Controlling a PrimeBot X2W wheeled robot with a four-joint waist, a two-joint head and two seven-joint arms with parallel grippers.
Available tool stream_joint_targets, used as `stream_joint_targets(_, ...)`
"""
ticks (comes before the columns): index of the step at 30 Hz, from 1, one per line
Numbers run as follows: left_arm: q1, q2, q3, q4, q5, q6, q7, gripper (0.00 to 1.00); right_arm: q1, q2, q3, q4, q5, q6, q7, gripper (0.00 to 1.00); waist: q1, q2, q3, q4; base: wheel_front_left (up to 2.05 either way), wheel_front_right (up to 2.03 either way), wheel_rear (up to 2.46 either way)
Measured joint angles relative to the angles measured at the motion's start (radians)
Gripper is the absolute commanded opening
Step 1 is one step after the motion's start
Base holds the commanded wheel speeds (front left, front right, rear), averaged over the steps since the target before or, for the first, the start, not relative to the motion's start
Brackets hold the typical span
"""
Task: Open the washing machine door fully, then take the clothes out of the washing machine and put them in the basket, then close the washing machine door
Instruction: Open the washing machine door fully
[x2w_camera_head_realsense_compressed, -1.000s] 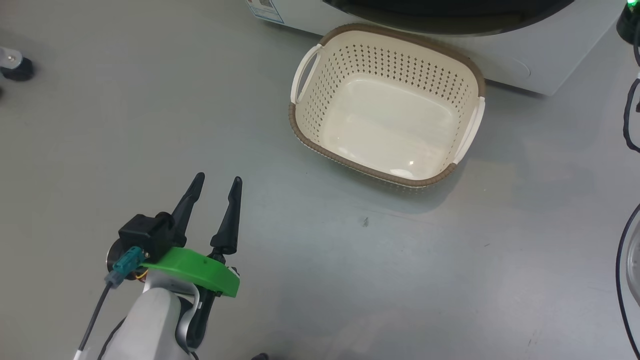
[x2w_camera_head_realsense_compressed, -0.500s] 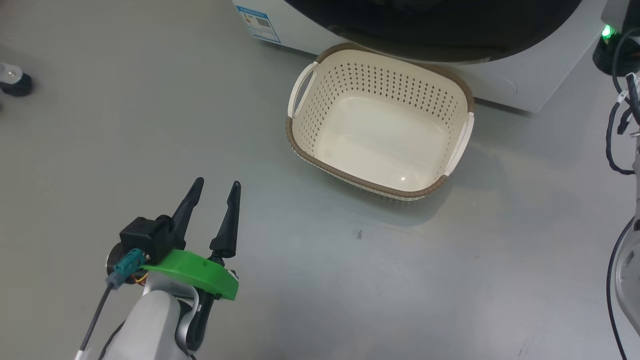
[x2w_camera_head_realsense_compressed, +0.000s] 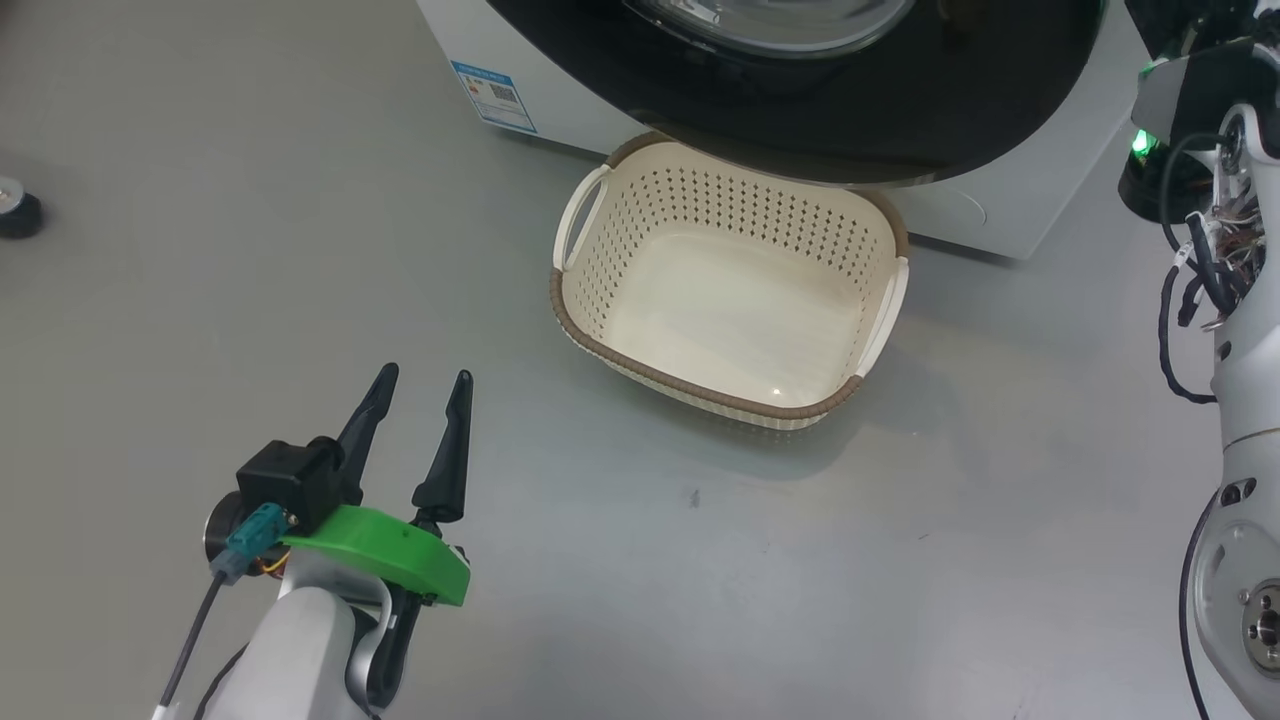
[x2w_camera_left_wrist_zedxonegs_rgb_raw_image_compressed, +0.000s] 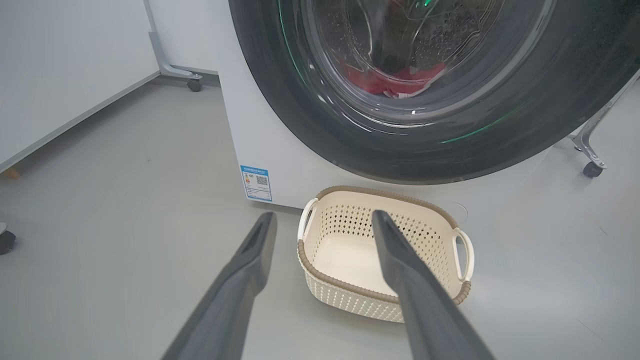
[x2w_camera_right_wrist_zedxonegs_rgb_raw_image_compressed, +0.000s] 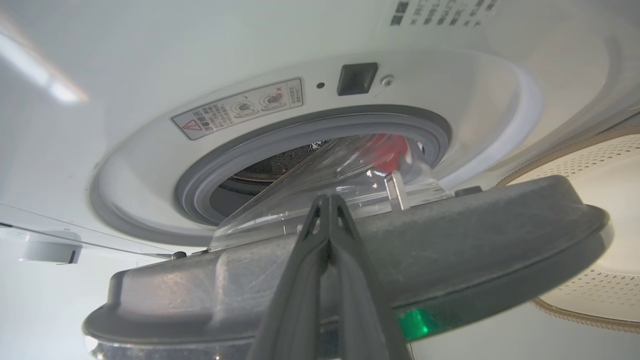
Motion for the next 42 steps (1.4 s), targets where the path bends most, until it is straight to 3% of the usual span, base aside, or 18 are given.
stream_joint_targets(16, 0.021, 0.0, -0.001, 0.003, 0.008, 0.0, 0.0, 1.0, 0.035, 0.011, 0.014, 0.002, 0.02, 0.005, 0.039, 0.0, 0.0, 0.0, -0.032, -0.027, 0.0, 0.0, 0.0)
stream_joint_targets(42, 0.022, 0.0, -0.009, -0.001, 0.016, 0.0, 0.0, 1.0, 0.045, 0.018, 0.023, -0.017, 0.043, -0.002, 0.104, 0.0, 0.0, 0.0, -0.014, -0.017, 0.0, 0.0, 0.0)
